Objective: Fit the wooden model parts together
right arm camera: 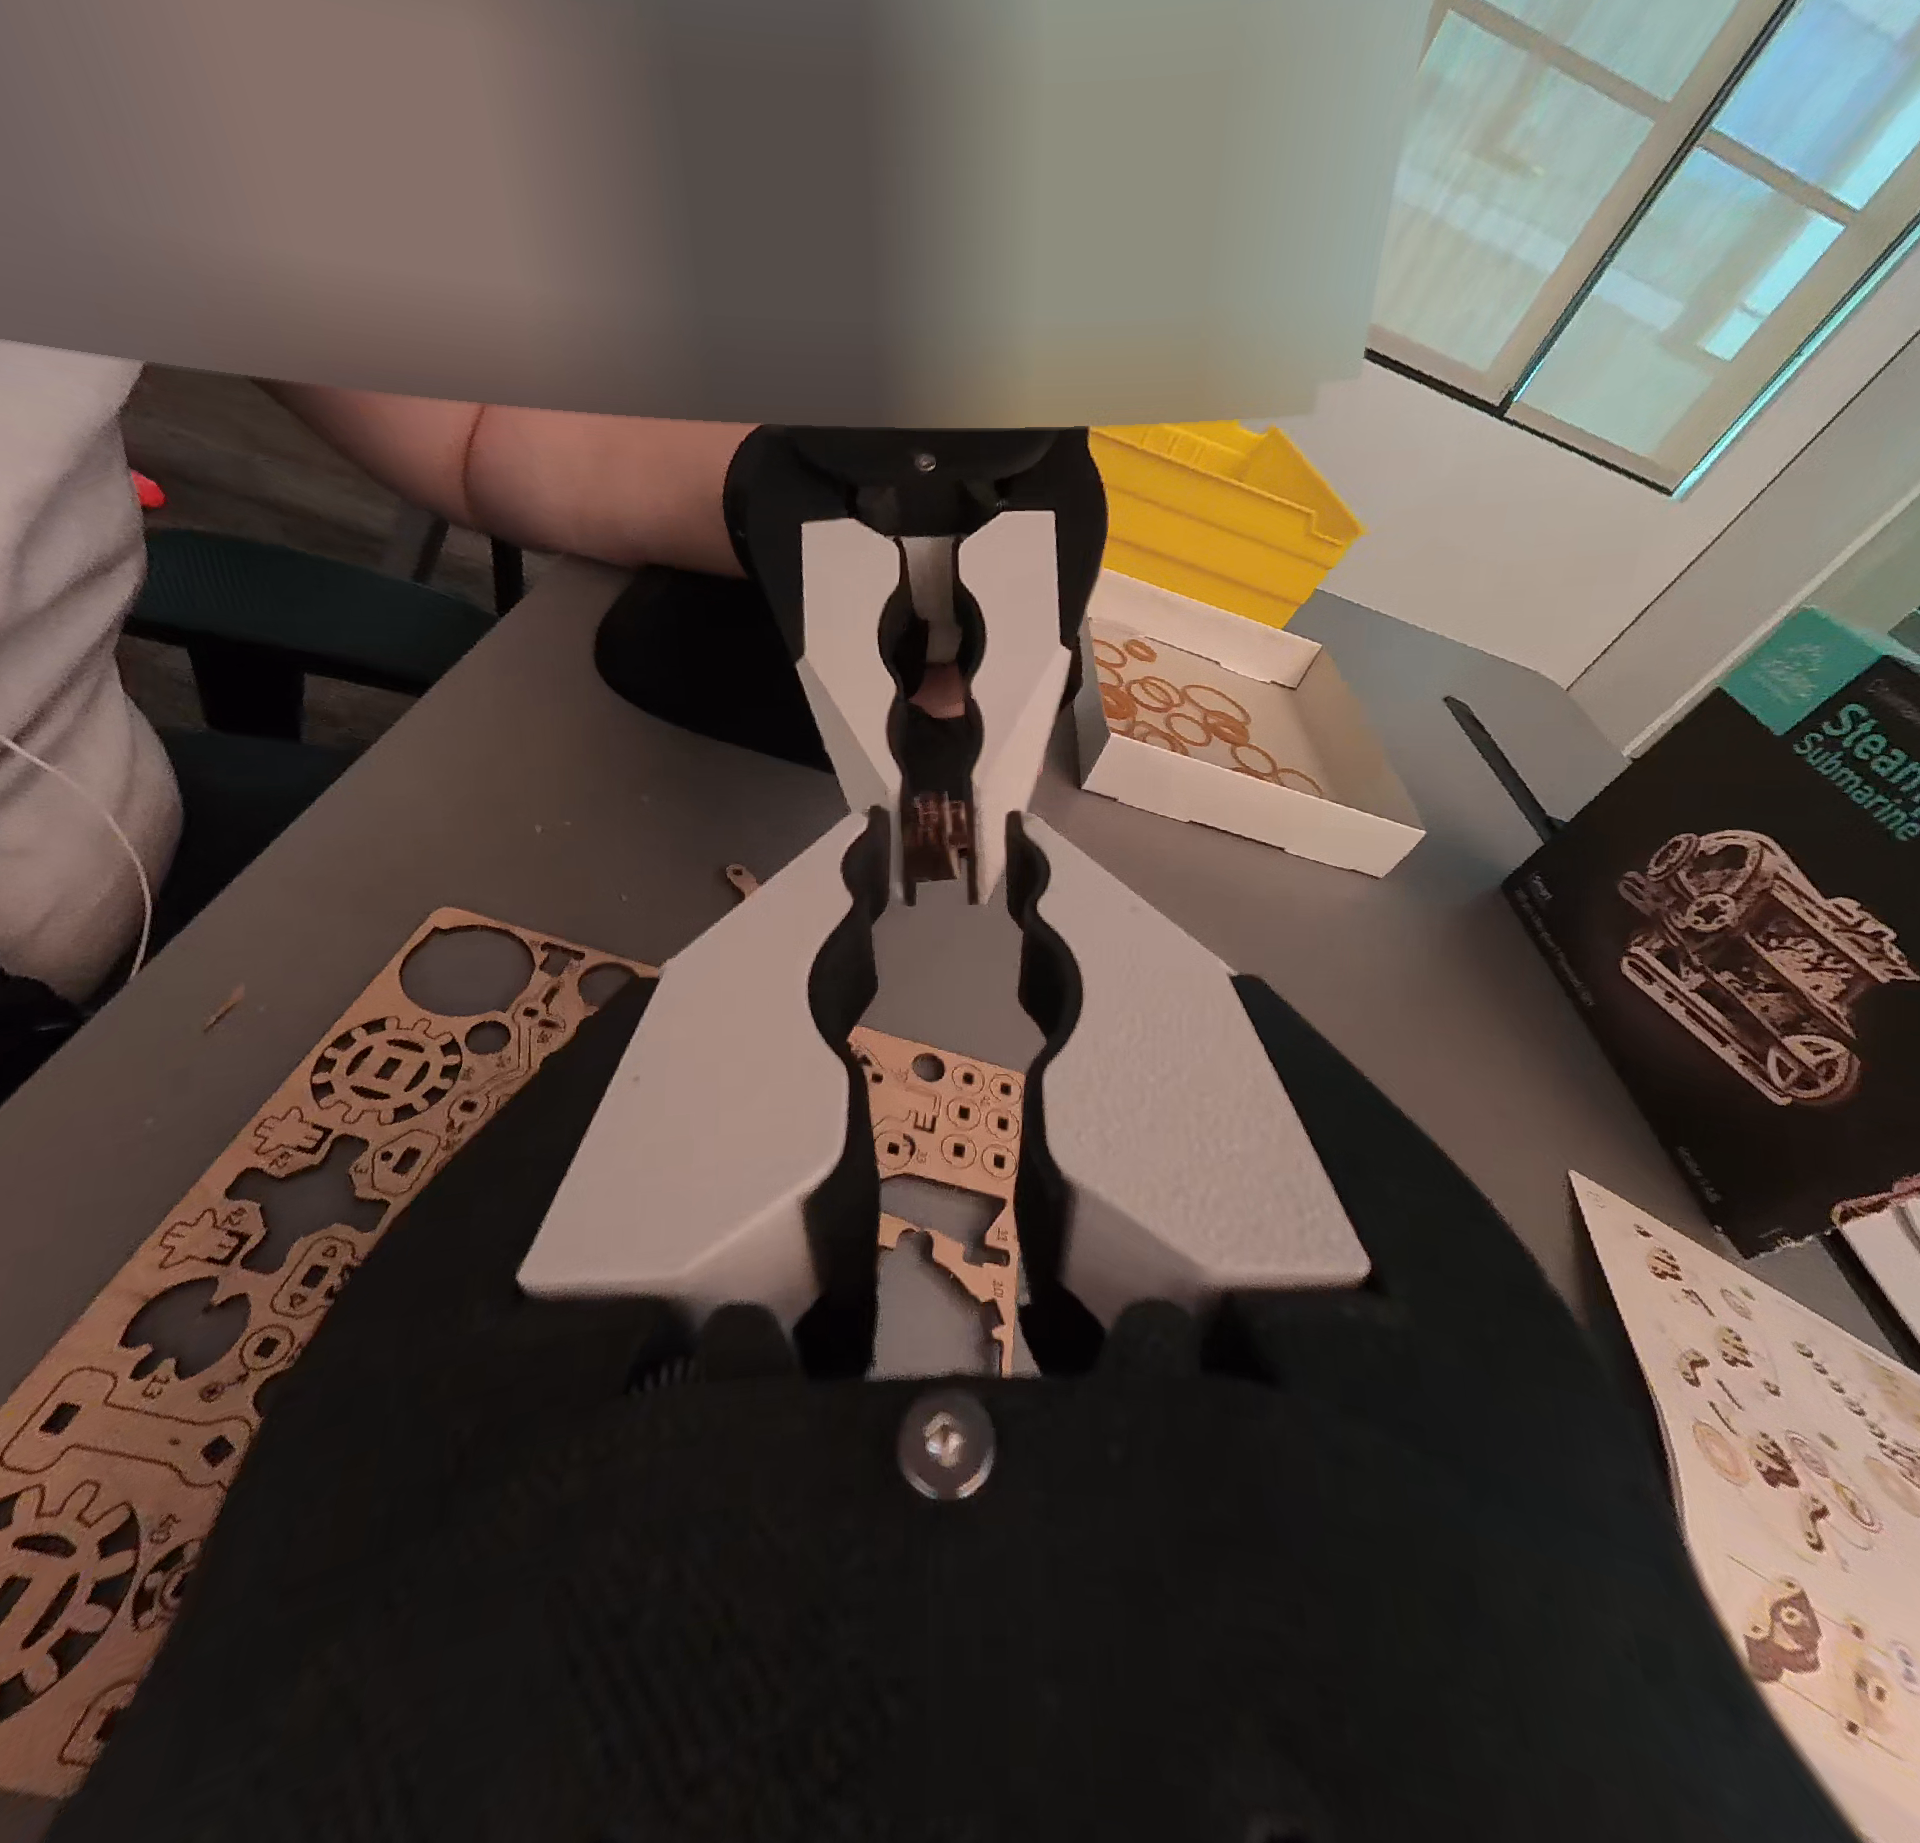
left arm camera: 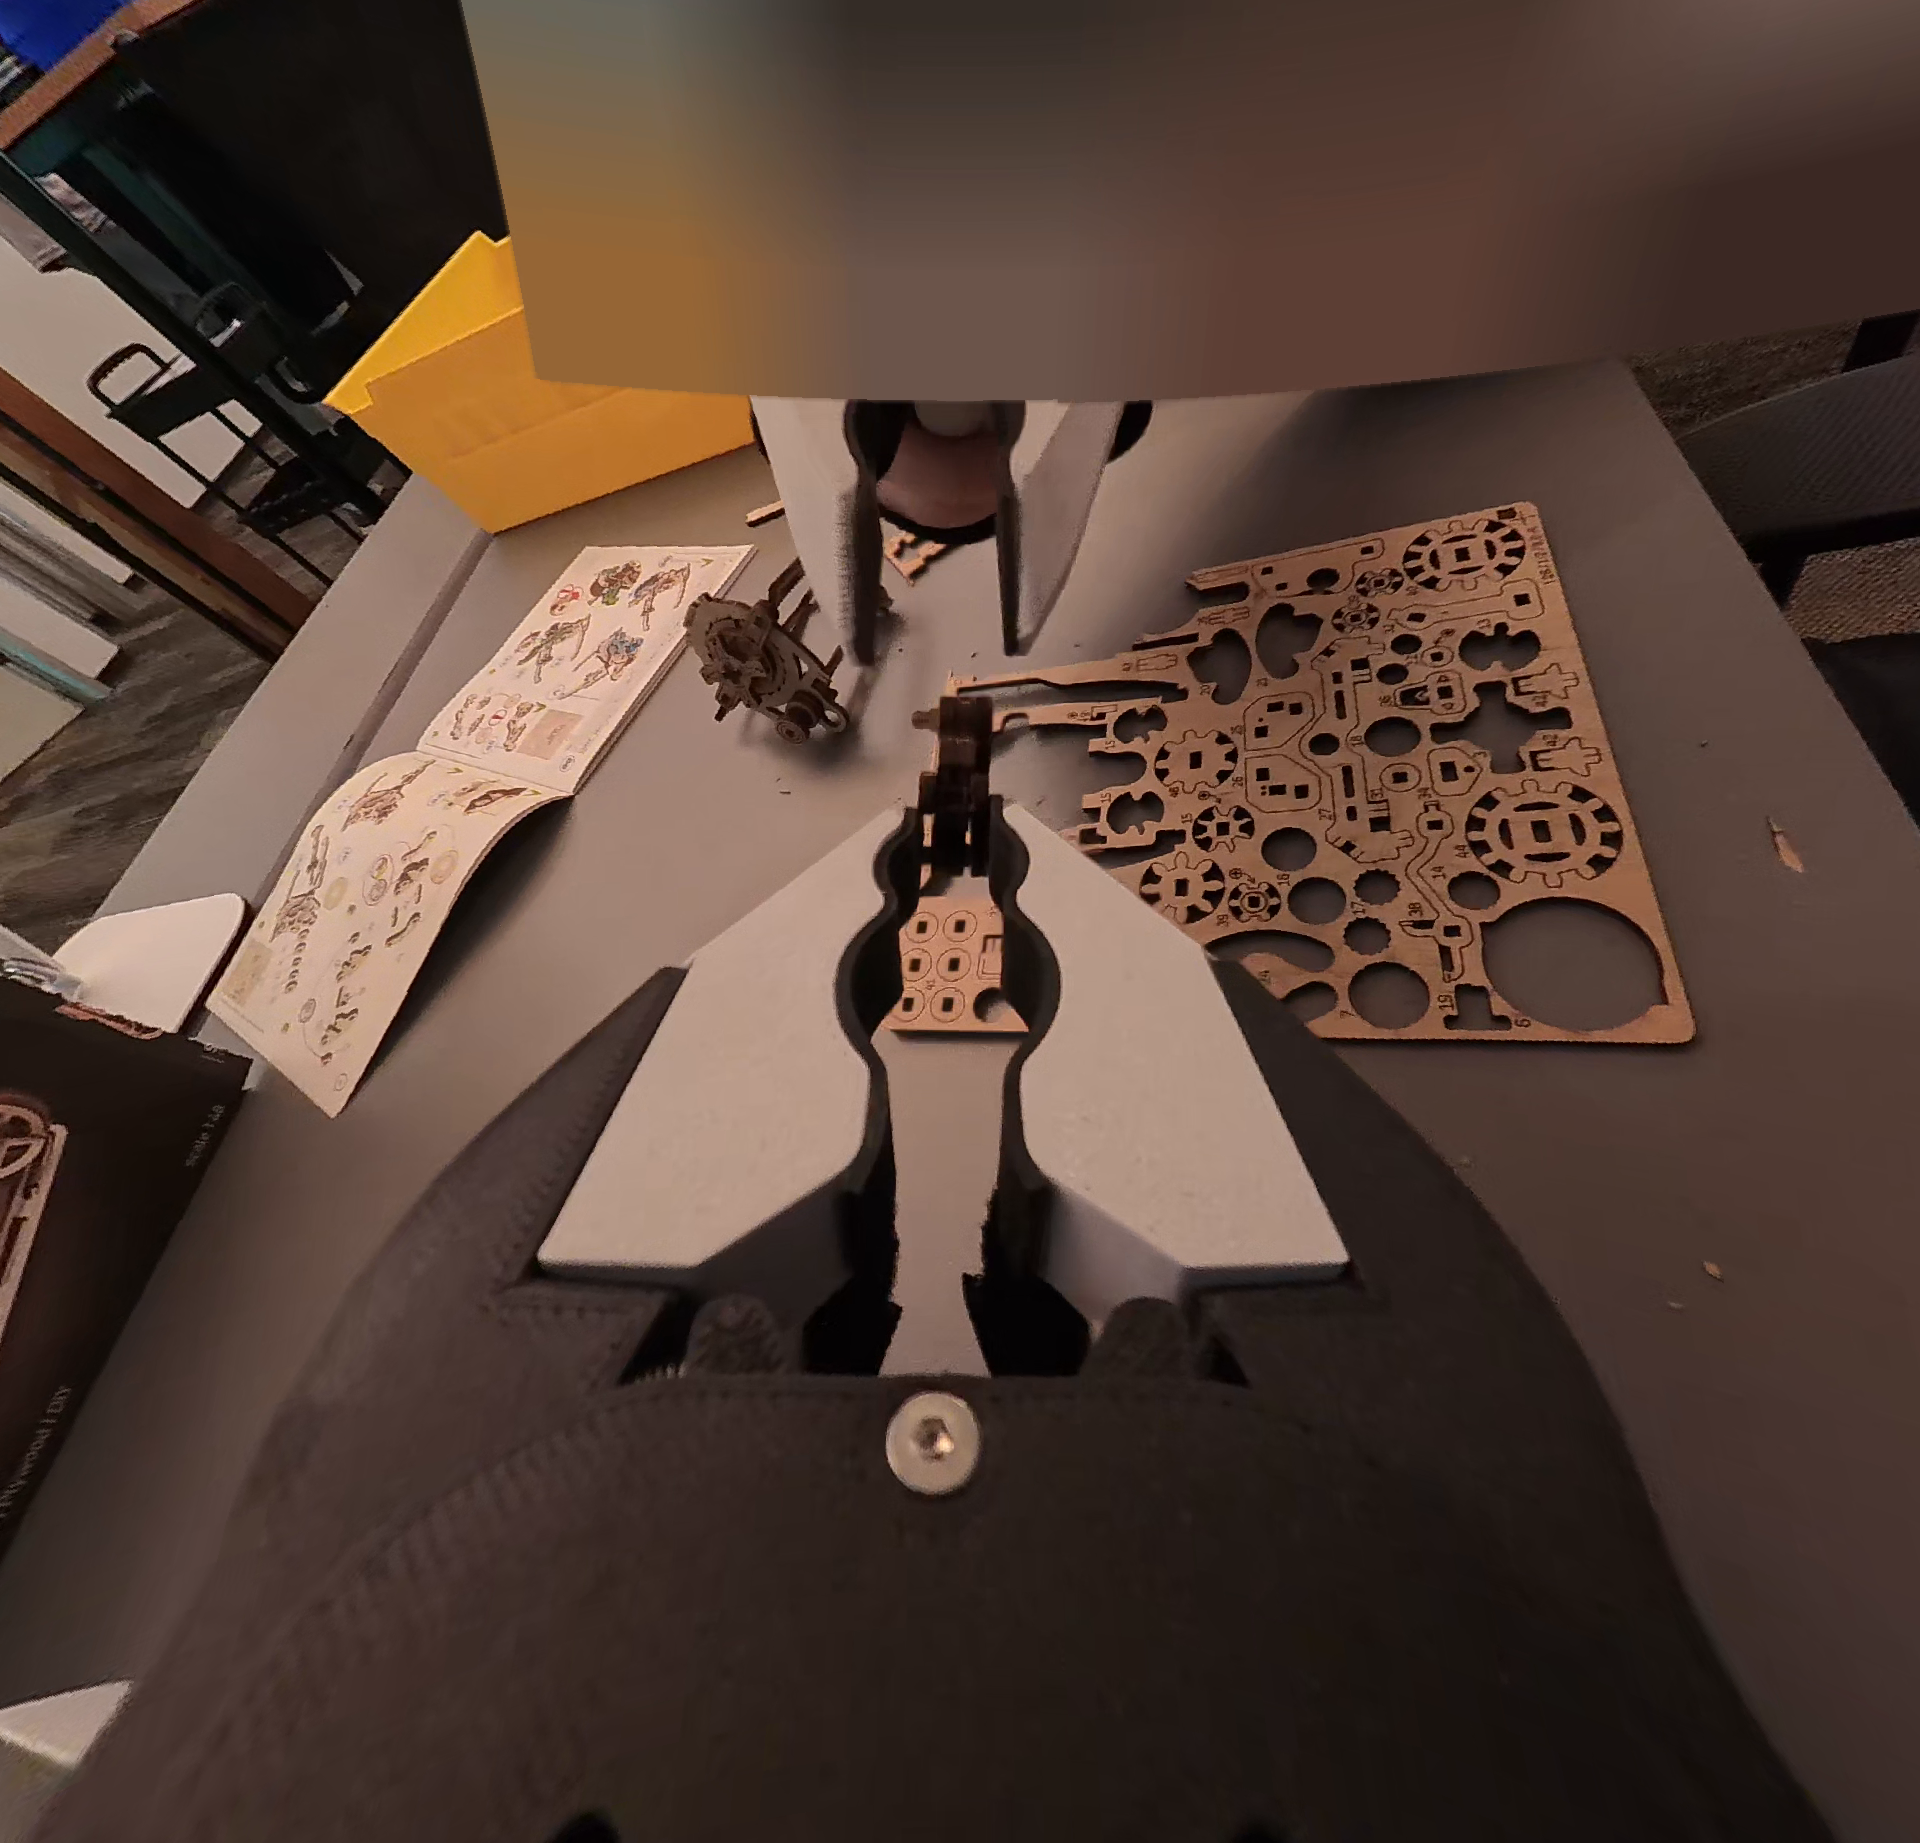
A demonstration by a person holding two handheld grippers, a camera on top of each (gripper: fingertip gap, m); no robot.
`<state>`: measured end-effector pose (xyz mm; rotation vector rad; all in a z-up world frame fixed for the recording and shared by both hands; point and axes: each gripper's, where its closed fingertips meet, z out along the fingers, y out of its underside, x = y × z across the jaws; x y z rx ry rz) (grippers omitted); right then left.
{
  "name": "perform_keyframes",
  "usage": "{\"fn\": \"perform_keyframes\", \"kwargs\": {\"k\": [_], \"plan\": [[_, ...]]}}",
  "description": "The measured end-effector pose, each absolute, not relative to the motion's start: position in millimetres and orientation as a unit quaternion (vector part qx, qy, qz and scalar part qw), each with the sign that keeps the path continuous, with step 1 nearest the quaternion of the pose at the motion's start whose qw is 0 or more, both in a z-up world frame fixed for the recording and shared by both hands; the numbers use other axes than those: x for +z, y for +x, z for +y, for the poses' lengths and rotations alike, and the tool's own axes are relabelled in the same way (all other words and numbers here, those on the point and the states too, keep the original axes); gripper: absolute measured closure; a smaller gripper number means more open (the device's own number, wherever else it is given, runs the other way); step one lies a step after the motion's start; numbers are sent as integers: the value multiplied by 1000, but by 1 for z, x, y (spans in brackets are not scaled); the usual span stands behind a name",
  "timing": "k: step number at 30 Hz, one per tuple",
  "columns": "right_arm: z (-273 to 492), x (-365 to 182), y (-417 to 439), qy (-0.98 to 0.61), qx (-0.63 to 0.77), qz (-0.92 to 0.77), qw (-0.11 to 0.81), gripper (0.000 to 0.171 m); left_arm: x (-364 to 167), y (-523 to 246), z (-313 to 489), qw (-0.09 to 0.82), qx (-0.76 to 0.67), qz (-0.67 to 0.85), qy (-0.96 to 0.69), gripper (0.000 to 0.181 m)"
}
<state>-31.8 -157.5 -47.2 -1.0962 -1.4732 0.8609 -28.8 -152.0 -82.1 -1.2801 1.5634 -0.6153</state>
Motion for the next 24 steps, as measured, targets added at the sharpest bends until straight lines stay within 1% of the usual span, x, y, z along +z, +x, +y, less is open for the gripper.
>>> {"fn": "perform_keyframes", "kwargs": {"k": [7, 9, 16, 17, 24], "plan": [[-158, -62, -36, -457, 316, -645, 525, 153, -83, -28, -152, 493, -248, 646, -528, 171], [-158, -63, -36, -456, 313, -648, 524, 158, -84, -28, -153, 491, -247, 649, -526, 171], [-156, -62, -36, -457, 310, -644, 529, 161, -83, -28, -153, 491, -249, 646, -529, 171], [-157, -62, -36, -455, 312, -644, 530, 164, -83, -28, -152, 493, -249, 644, -530, 171], [-161, -58, -36, -451, 329, -639, 529, 164, -82, -27, -154, 487, -265, 641, -530, 171]]}}
